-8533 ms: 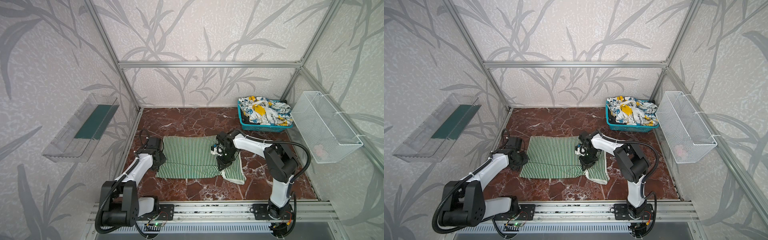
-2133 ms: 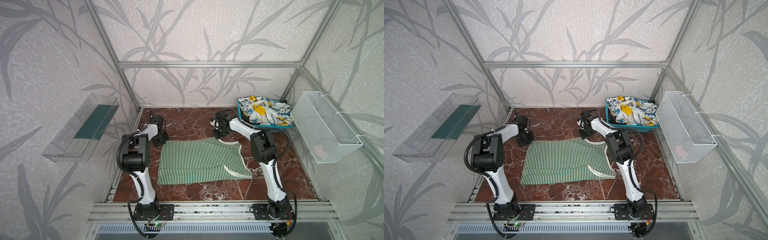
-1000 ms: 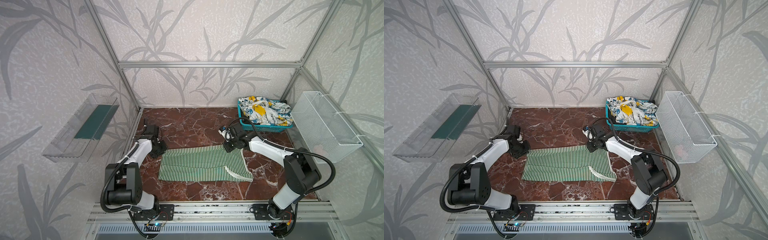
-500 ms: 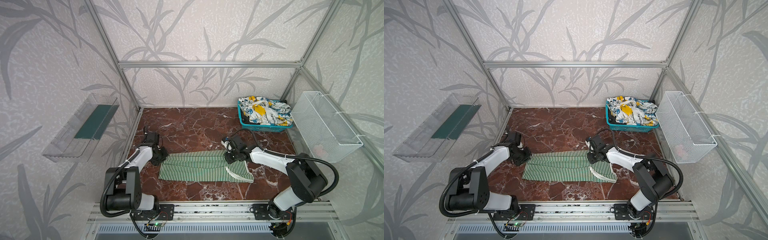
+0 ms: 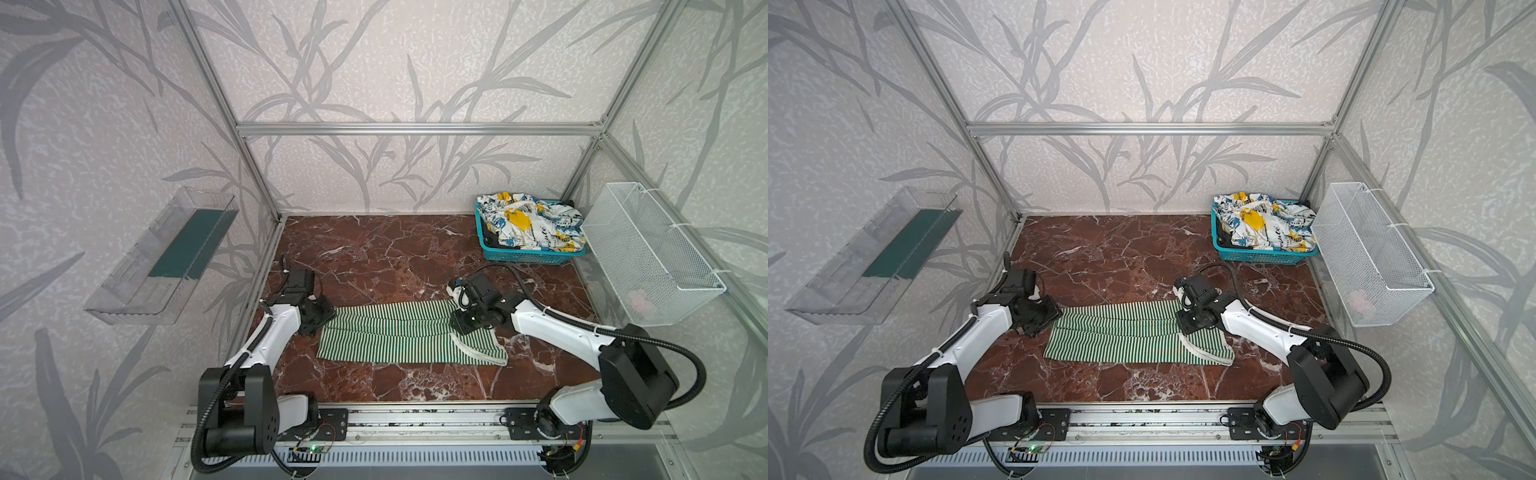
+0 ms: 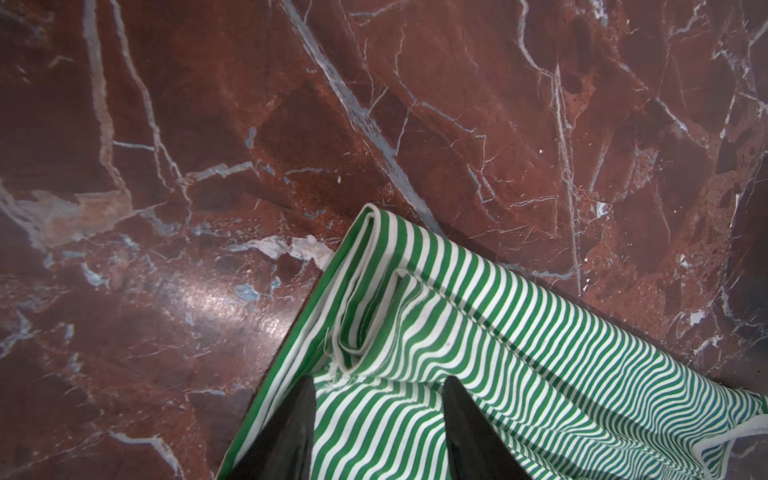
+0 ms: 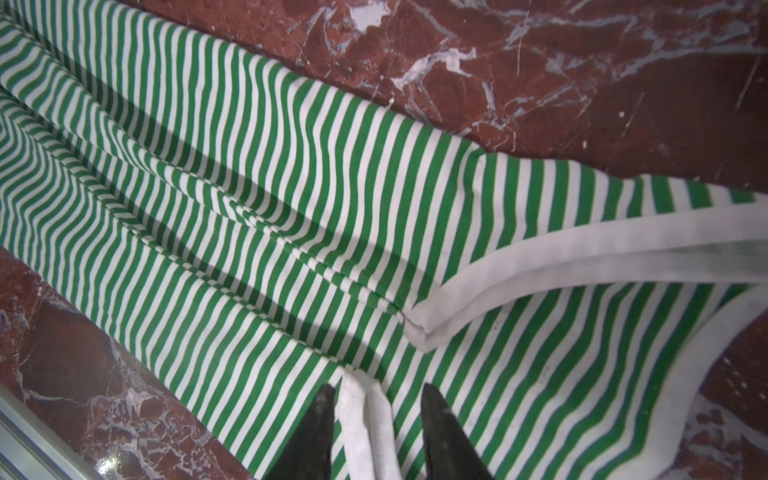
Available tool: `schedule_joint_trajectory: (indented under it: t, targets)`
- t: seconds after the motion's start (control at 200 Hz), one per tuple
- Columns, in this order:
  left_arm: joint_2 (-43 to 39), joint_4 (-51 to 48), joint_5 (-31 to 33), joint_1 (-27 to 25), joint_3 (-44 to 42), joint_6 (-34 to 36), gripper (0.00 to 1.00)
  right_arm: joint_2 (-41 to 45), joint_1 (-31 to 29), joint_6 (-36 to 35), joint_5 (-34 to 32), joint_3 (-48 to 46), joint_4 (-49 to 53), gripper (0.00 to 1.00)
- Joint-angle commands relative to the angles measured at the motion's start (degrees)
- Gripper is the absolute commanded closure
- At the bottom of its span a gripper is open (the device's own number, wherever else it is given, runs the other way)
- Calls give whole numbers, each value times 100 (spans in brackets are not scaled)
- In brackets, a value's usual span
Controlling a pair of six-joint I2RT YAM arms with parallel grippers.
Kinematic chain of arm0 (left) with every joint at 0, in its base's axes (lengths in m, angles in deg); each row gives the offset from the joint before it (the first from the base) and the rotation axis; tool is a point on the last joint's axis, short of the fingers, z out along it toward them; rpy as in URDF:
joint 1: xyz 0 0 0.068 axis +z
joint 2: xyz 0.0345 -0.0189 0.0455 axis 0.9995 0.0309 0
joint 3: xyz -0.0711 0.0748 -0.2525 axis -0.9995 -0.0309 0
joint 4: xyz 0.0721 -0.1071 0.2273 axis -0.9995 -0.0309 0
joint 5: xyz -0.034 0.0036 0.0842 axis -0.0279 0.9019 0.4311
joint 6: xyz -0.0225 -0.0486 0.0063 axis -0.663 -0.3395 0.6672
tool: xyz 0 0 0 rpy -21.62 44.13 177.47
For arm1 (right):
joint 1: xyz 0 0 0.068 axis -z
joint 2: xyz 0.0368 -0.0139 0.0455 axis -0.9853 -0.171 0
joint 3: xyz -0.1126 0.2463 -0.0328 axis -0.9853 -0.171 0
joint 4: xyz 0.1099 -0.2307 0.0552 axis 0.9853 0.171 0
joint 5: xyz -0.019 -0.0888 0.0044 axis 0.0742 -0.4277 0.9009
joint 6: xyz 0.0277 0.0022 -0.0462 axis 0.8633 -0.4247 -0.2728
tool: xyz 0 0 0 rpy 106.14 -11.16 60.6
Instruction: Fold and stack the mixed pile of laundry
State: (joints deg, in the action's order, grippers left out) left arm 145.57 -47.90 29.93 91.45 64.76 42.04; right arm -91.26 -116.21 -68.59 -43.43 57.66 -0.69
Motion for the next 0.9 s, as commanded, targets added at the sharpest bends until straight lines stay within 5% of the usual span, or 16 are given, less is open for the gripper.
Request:
schedule_joint_trajectory:
  t: [0.0, 0.29, 0.58, 0.75, 0.895]
  targets:
    - [223, 242, -46, 28, 36, -17, 48, -495, -3, 86, -87, 385, -81, 67]
    - [1175, 631, -290, 29, 173, -44, 50, -1106, -2, 308, -156, 551, -120, 72]
    - [791, 384, -418, 22, 89, -100, 84, -795, -22, 394, 384, 143, 174, 76]
    - [190, -50, -339, 25, 84, -65, 83, -576, -19, 436, 694, -208, 350, 76]
    - [-82, -371, -130, 27, 222, 73, 64, -416, -19, 458, 719, -402, 425, 77]
